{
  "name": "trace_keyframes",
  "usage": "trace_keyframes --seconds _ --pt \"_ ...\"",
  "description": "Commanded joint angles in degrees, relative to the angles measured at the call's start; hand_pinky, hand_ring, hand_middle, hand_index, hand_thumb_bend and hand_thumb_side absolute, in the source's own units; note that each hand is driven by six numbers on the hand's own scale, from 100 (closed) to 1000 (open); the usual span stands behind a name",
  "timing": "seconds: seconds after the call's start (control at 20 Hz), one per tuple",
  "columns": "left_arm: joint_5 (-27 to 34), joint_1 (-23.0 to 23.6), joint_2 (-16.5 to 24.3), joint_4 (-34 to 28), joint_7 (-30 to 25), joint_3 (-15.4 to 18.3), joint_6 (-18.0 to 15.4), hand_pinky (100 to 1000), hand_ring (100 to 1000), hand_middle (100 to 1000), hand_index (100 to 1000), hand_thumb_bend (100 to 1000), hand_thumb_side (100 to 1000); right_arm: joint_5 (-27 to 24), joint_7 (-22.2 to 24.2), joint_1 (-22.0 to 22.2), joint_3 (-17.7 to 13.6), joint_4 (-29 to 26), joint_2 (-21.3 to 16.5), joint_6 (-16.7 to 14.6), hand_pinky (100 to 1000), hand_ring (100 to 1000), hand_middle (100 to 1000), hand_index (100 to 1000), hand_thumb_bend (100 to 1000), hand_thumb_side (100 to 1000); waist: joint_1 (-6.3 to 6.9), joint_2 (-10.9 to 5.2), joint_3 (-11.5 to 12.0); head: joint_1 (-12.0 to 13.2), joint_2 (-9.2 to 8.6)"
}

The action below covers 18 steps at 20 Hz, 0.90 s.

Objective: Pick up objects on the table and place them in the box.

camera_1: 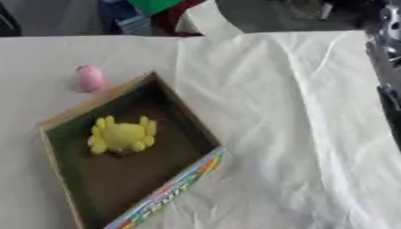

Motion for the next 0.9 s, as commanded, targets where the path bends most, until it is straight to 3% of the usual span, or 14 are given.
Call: trace_keyframes --seconds 0.05,0.55,0.75,0.9 --pt "-3.13 -2.79 -0.54 4.46 -3.04 -0.95 -1.57 691 828 830 969 408 942 -0.56 -1.48 -0.69 0.25 -0.14 -0.78 -0.18 666 689 532 823 100 316 0.1 -1.09 -0.08 0.29 -0.86" --pt "-12.65 -7.97 -6.64 14.2 -12.56 -1.71 -6.11 699 840 844 984 461 938 -0.43 -1.85 -0.39 0.24 -0.01 -0.21 -0.1 666 688 531 822 100 312 0.05 -1.01 -0.39 0.73 -1.26" --pt "-14.02 -10.0 -8.73 12.54 -24.29 0.74 -6.27 697 839 845 986 449 947 -0.44 -2.08 -0.03 -0.01 -0.04 -0.1 0.04 666 688 530 822 100 312 0.0 -1.04 -0.46 0.76 -1.29" --pt "-12.92 -10.87 -9.73 11.51 -28.04 1.16 -5.66 694 837 847 987 426 950 -0.43 -2.21 0.13 -0.12 -0.04 -0.04 0.13 666 687 529 821 100 311 0.0 -1.03 -0.58 0.91 -1.29"
